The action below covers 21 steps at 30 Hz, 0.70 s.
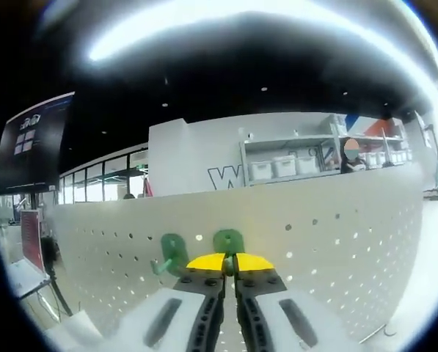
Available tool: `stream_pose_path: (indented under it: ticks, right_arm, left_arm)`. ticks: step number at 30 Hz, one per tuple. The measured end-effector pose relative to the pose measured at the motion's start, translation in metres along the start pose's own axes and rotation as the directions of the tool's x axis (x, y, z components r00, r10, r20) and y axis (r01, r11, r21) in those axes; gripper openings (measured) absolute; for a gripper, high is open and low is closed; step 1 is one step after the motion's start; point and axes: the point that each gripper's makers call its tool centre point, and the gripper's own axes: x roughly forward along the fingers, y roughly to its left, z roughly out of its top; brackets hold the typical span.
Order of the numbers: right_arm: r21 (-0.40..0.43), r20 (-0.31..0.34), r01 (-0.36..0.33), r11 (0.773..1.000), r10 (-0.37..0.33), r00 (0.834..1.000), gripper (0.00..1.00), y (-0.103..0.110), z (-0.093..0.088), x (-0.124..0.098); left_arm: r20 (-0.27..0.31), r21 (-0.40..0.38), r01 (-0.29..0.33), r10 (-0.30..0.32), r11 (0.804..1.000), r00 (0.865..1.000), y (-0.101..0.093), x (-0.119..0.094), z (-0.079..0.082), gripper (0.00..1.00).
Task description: Insert the hook assembly into the mounting plate slot until the hook locks in place.
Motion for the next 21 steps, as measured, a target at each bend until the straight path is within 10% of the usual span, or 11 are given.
stream_pose_path:
  ticks: [11,21]
  right_arm:
    - [0.023,-0.006,-0.072,0.997,0.072,0.997,0.17,-0.003,0.004,-0.016]
    - [-0.129,-0.072,-0.142,0.981,0.134,0.988,0.28,-0.032,-0.002,-0.059]
  left_arm:
    - [-0.044,-0.004,-0.017,0.017,1.0,0.999,-0.001,-0.008,-0.014,0.93]
    - [-0.122,-0.064,-0.029,0.021,0.998,0.992,-0.006,-0.014,-0.034,0.94]
